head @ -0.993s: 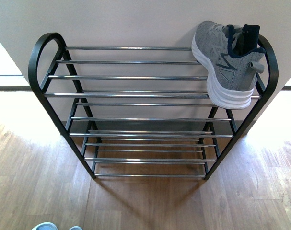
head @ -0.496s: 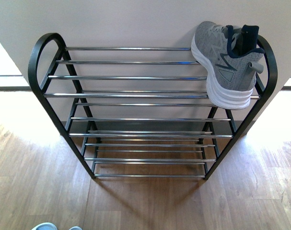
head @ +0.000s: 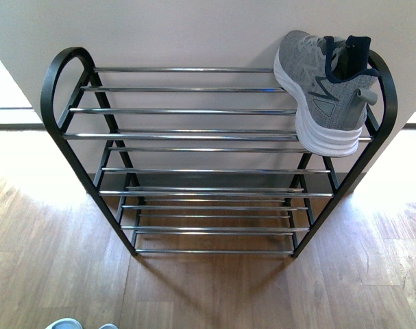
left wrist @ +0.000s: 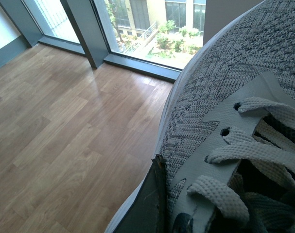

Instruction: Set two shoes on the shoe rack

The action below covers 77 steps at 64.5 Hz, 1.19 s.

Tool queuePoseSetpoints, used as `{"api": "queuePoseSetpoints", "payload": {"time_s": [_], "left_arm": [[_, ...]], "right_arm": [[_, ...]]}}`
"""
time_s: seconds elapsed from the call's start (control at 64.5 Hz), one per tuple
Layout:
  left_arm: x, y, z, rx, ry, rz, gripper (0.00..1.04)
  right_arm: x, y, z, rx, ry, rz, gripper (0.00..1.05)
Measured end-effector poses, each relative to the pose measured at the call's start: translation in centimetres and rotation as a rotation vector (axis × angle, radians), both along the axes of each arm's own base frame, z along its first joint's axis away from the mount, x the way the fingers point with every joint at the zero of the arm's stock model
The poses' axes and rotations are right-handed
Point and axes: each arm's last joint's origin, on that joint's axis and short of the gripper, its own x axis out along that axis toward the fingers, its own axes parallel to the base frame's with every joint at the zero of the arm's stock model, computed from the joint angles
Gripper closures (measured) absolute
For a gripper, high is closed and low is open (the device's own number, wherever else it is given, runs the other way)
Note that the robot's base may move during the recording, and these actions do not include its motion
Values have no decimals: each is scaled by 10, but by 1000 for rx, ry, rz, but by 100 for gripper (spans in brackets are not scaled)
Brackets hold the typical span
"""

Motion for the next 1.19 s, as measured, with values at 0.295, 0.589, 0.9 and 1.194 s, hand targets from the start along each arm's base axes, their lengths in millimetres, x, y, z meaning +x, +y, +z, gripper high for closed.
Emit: {"api": "queuePoseSetpoints", "payload": {"time_s": [0.295,0.589,0.9,1.194], "left_arm": [[0,0,0,0,0,0,103],[0,0,0,0,0,0,103],[0,0,0,0,0,0,103],[0,0,0,0,0,0,103]], "right_arm": [[-6,0,-14,-7,-3,0,103],[-17,0,-27,-7,23,0,103],[-23,0,-28,-7,-29,-1,103],[-23,0,-28,-7,-30,0,103]]}}
